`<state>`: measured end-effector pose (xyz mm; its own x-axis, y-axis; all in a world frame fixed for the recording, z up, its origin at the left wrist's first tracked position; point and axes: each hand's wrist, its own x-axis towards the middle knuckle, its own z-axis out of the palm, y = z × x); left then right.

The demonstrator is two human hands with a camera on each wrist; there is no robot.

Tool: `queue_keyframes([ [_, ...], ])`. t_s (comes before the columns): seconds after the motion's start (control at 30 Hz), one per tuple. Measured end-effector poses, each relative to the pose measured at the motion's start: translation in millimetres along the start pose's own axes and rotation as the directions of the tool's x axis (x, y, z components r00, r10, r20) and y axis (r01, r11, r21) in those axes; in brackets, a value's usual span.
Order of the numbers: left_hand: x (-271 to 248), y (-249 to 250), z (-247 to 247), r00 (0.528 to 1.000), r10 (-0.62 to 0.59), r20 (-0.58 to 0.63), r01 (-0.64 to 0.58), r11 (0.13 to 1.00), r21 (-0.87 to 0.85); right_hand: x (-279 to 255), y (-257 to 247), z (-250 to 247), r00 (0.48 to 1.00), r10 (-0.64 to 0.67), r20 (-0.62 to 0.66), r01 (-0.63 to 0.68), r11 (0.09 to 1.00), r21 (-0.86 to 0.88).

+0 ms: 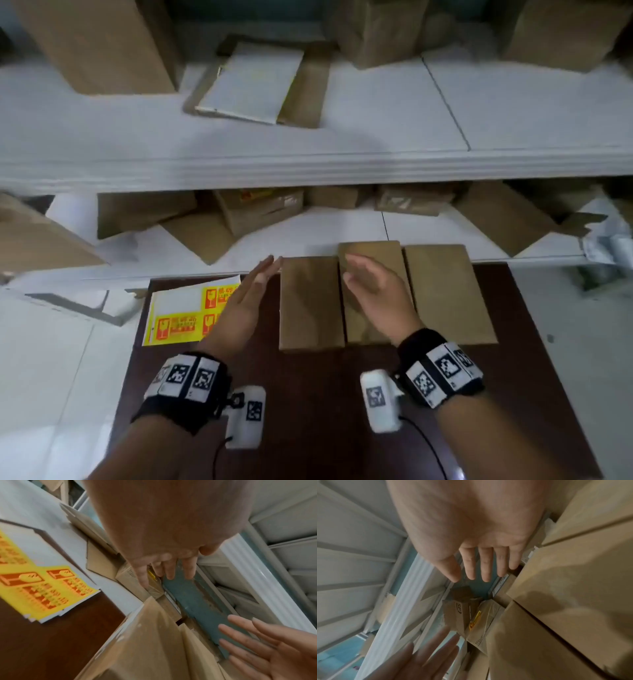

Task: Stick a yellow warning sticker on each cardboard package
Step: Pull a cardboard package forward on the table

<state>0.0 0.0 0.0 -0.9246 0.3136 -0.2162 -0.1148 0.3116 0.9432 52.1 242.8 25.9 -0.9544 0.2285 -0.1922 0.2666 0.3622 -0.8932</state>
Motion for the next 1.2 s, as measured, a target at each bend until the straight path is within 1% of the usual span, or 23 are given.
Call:
queue_keyframes([
  [0.03,-0.7,-11.5,3.8,1.000,0.019,-0.002,-0.019,1.000,-0.018,0.1,12.1,7.8,1.000,-0.021,0.003,0.021,1.000,0.008],
  [0.13,0.0,-35.4,13.9,0.999,0.047,0.014,-0.047,0.998,-0.052,-0.4,35.1,20.5,0.999,-0.030,0.029,0.030,1.000,0.003],
  [0.2,-1.9,-43.5,22.1,0.994,0.104,-0.023,-0.105,0.992,-0.067,-4.5,44.1,24.8,0.997,-0.069,0.028,0.068,0.997,0.034],
  [0.27,-4.7,-48.7,27.7,0.987,0.151,-0.053,-0.155,0.984,-0.089,-7.7,50.1,26.6,0.991,-0.137,0.008,0.137,0.990,0.042],
  [0.33,-11.2,-46.4,33.1,0.986,0.153,-0.060,-0.159,0.982,-0.107,-11.3,53.5,30.6,0.984,-0.177,-0.028,0.179,0.983,0.048],
  [0.4,-24.9,-42.4,38.2,0.984,0.152,-0.093,-0.164,0.976,-0.143,-21.6,54.9,35.5,0.972,-0.229,-0.059,0.232,0.971,0.052],
  [0.47,-41.1,-37.1,39.5,0.966,0.233,-0.111,-0.246,0.961,-0.126,-38.7,55.6,39.9,0.957,-0.279,-0.082,0.285,0.956,0.065],
  [0.53,-60.2,-33.3,38.9,0.951,0.289,-0.109,-0.298,0.951,-0.080,-62.6,54.2,40.1,0.956,-0.280,-0.093,0.286,0.956,0.065],
  [0.57,-69.1,-30.2,37.4,0.952,0.283,-0.117,-0.294,0.951,-0.095,-73.6,52.5,38.1,0.957,-0.273,-0.097,0.280,0.958,0.063],
  [0.67,-102.4,-24.6,34.8,0.969,0.205,-0.141,-0.227,0.960,-0.164,-103.2,47.8,34.5,0.960,-0.264,-0.095,0.268,0.963,0.026],
  [0.73,-118.7,-20.3,35.6,0.969,0.191,-0.154,-0.217,0.959,-0.180,-115.2,43.4,32.9,0.955,-0.276,-0.109,0.280,0.960,0.025],
  [0.8,-127.3,-20.4,35.9,0.970,0.178,-0.163,-0.207,0.962,-0.180,-121.8,40.5,36.1,0.954,-0.277,-0.115,0.281,0.959,0.018],
  [0.87,-129.1,-30.6,35.1,0.973,0.147,-0.177,-0.178,0.970,-0.169,-127.2,39.0,42.6,0.959,-0.267,-0.093,0.269,0.963,0.006],
  [0.93,-122.2,-45.6,35.3,0.969,0.134,-0.207,-0.163,0.978,-0.131,-125.6,42.8,51.2,0.963,-0.259,-0.073,0.260,0.965,0.008],
  [1.0,-102.7,-55.3,37.1,0.962,0.149,-0.230,-0.173,0.981,-0.091,-111.8,45.1,57.3,0.961,-0.271,-0.059,0.271,0.963,-0.013],
  [1.13,-58.6,-64.1,42.6,0.962,0.169,-0.212,-0.179,0.983,-0.028,-72.6,42.7,61.7,0.964,-0.267,0.015,0.267,0.960,-0.089],
  [1.2,-54.1,-66.6,39.5,0.966,0.154,-0.207,-0.146,0.988,0.050,-67.0,40.8,55.8,0.974,-0.228,0.016,0.228,0.969,-0.091],
])
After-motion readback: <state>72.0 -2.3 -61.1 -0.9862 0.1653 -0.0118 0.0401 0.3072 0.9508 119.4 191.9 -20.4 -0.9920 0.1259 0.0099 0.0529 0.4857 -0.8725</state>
